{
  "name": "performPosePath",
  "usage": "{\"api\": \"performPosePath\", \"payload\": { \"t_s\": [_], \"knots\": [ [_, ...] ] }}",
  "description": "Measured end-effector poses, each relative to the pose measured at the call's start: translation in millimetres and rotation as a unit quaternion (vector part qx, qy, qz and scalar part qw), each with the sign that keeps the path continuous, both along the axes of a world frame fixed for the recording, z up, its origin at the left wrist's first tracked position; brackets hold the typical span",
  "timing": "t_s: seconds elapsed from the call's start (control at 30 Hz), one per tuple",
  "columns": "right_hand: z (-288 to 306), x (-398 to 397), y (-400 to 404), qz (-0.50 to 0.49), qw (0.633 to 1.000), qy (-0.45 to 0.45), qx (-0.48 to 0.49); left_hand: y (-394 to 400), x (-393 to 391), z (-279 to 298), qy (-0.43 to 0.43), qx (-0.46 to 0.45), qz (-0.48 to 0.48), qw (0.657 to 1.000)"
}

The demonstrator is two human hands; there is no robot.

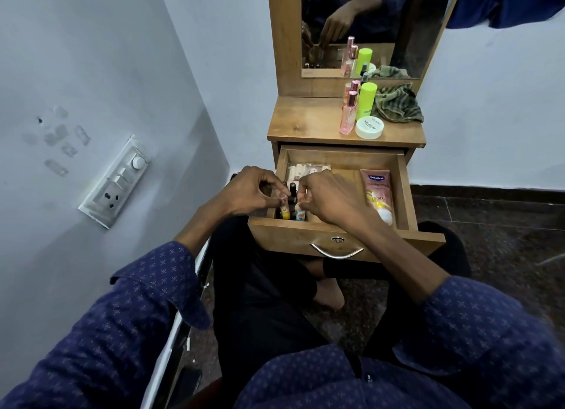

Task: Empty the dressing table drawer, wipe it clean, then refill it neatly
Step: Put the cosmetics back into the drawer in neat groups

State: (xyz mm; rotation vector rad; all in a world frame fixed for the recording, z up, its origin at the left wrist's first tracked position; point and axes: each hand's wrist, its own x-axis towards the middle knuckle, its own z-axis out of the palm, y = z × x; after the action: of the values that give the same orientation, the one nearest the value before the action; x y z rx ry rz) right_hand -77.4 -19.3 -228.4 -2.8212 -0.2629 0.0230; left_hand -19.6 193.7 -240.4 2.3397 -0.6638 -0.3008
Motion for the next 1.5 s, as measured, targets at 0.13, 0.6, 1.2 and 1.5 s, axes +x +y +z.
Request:
{"api": "performPosePath", "payload": {
  "t_s": [0.13,0.6,1.2,1.5],
  "knots": [
    [-4.5,1.2,5.7,-0.004,1.0,-0.008,0.021,-0.4,-1.7,-3.3,0.0,0.022,-0.008,1.0],
    [-20.2,7.1,16.4,-0.02,0.998,-0.028,0.052,-3.9,3.7,-8.4,-0.019,0.168,-0.025,0.985],
    [-32.7,12.7,-15.2,-0.094,0.986,0.081,0.111,-25.6,5.6,-4.3,-0.011,0.168,-0.019,0.985],
    [-41.6,22.2,0.3,-0.117,0.977,0.165,0.059,-37.3,9.3,-9.5,-0.017,0.165,-0.022,0.986]
  ]
}}
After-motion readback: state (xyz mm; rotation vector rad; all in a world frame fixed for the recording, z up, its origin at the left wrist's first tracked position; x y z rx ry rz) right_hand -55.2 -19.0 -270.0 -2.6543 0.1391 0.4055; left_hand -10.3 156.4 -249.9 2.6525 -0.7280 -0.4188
